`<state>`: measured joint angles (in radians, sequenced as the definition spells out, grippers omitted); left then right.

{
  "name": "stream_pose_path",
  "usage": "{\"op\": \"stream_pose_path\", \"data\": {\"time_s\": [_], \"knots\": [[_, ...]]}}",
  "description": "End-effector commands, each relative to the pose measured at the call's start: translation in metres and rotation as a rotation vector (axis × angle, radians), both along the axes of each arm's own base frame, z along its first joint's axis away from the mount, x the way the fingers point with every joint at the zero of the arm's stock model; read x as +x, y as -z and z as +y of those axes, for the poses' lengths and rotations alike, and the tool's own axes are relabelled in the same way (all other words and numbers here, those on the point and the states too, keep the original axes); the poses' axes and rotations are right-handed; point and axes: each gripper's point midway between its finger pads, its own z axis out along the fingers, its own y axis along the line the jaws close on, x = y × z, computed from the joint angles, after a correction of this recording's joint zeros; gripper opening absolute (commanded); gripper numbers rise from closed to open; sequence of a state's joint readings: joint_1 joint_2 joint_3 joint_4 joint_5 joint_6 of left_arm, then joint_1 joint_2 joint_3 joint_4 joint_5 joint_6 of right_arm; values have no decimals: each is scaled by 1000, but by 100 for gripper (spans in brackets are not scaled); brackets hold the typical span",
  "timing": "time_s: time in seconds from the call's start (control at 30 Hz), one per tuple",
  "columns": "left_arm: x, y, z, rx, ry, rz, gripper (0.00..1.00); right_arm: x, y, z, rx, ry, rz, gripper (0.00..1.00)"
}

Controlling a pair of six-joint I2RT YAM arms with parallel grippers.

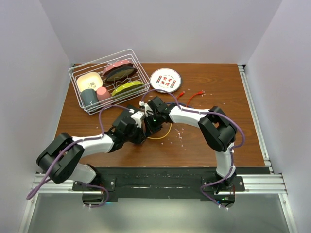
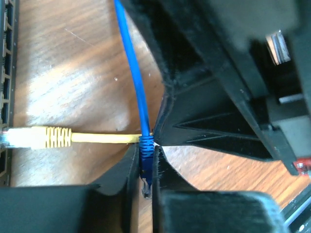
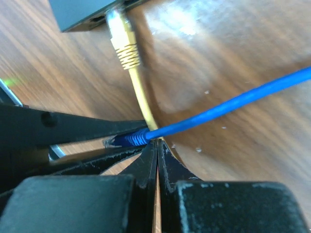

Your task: Insert the plug into the switch port

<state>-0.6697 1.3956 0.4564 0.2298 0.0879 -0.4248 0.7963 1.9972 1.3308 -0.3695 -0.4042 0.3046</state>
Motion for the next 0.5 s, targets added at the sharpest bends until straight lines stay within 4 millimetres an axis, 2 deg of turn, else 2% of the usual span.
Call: {"op": "stream_pose_path", "data": {"time_s": [0.0,0.07,0.17,0.2,0.23,0.27,0.3,0.37,0.4,0.43,0.47], "knots": [[24,-20,-15,-22,-5,-75,0,4,-21,10,44,-15,-44,0],[22,-25,-15,-27,5,-76,0,15,-33,3,31,8,-93,0],[17,-44,-19,-66,51,-103,0,31,-48,-16,1,28,-164,3],[12,-57,-23,-91,88,-121,0,36,-62,-22,8,26,-207,4],[11,-64,-23,-100,100,-130,0,39,-68,-27,7,28,-230,6],[12,-75,-27,-115,115,-150,0,45,-77,-35,16,37,-250,14],[7,-88,-28,-136,144,-159,0,47,-96,-39,43,20,-301,24],[8,-108,-31,-159,178,-195,0,50,-115,-48,71,9,-351,34],[4,-117,-31,-175,209,-197,0,50,-123,-51,81,-3,-382,44],[3,-122,-32,-186,223,-199,0,49,-145,-54,116,1,-428,48],[6,-133,-34,-200,235,-210,0,49,-154,-55,133,-1,-451,52]]}}
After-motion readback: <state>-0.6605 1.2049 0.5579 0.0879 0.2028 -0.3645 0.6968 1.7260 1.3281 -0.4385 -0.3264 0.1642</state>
